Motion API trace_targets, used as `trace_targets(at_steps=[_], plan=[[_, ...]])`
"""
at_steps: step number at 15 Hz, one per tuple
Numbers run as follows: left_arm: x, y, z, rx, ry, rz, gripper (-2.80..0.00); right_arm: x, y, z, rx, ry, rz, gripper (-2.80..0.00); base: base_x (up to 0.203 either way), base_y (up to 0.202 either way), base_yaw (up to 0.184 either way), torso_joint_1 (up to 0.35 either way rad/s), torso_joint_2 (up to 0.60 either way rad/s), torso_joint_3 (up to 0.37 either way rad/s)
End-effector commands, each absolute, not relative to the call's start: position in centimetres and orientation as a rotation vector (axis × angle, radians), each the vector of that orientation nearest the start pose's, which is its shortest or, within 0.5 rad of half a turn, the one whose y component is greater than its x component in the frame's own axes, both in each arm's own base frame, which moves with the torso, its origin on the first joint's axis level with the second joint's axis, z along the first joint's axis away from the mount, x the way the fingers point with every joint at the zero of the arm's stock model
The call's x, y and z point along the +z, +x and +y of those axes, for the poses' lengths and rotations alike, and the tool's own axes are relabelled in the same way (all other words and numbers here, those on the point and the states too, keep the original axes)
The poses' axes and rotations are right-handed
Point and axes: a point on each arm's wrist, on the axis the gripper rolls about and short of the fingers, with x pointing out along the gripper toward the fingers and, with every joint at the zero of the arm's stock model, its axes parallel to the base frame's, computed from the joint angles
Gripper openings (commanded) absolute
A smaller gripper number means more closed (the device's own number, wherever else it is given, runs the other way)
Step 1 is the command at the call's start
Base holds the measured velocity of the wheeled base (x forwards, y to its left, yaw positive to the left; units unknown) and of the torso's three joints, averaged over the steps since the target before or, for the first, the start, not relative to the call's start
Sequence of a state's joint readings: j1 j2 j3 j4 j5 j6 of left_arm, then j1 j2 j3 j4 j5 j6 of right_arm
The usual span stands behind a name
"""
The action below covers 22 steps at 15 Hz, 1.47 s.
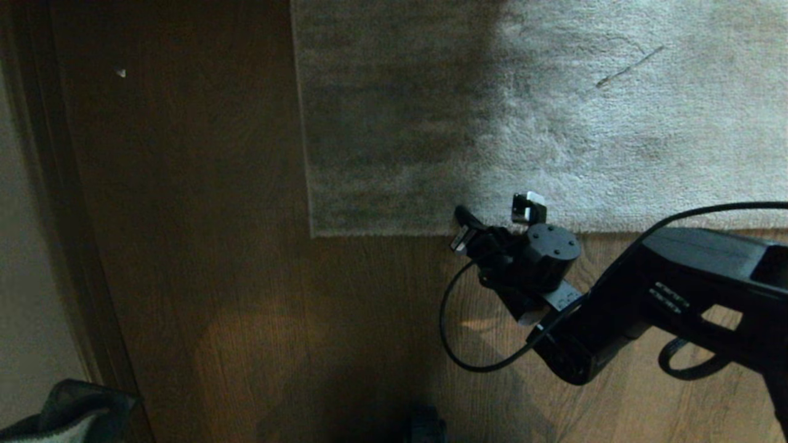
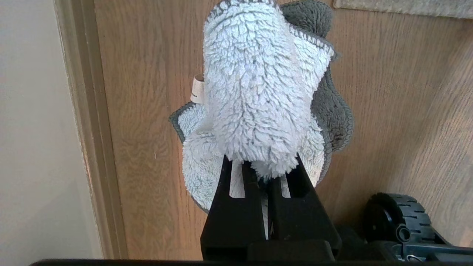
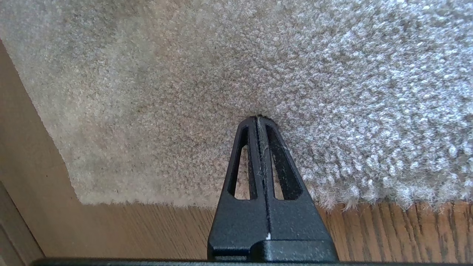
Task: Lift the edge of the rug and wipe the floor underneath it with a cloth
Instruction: Lay down the carpet
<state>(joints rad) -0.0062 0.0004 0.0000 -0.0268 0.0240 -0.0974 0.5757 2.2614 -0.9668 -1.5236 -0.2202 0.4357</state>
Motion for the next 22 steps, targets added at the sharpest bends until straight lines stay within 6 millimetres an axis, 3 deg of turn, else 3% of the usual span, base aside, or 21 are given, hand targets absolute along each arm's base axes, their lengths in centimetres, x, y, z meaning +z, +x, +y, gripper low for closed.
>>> trace_targets(at_steps=[1, 5, 11, 22], plan=[[7.8, -2.3, 0.1, 0.017, -0.099, -0.028, -2.80, 12.2, 34.0, 22.0, 0.424, 0.551, -0.190, -2.80, 0.000, 0.000, 0.000, 0.000, 0.00, 0.000], [7.8, -2.3, 0.1, 0.017, -0.099, -0.028, -2.80, 13.4, 31.0, 21.7, 0.487, 0.542, -0.154, -2.80, 0.000, 0.000, 0.000, 0.000, 0.00, 0.000], [7.8, -2.3, 0.1, 0.017, -0.099, -0.028, -2.80, 14.5, 26.9, 19.1, 0.486, 0.485, -0.114, -2.80, 0.000, 0.000, 0.000, 0.000, 0.00, 0.000], [7.8, -2.3, 0.1, 0.017, -0.099, -0.028, -2.80, 14.4, 27.4, 19.4, 0.482, 0.484, -0.119, -2.80, 0.000, 0.000, 0.000, 0.000, 0.00, 0.000]])
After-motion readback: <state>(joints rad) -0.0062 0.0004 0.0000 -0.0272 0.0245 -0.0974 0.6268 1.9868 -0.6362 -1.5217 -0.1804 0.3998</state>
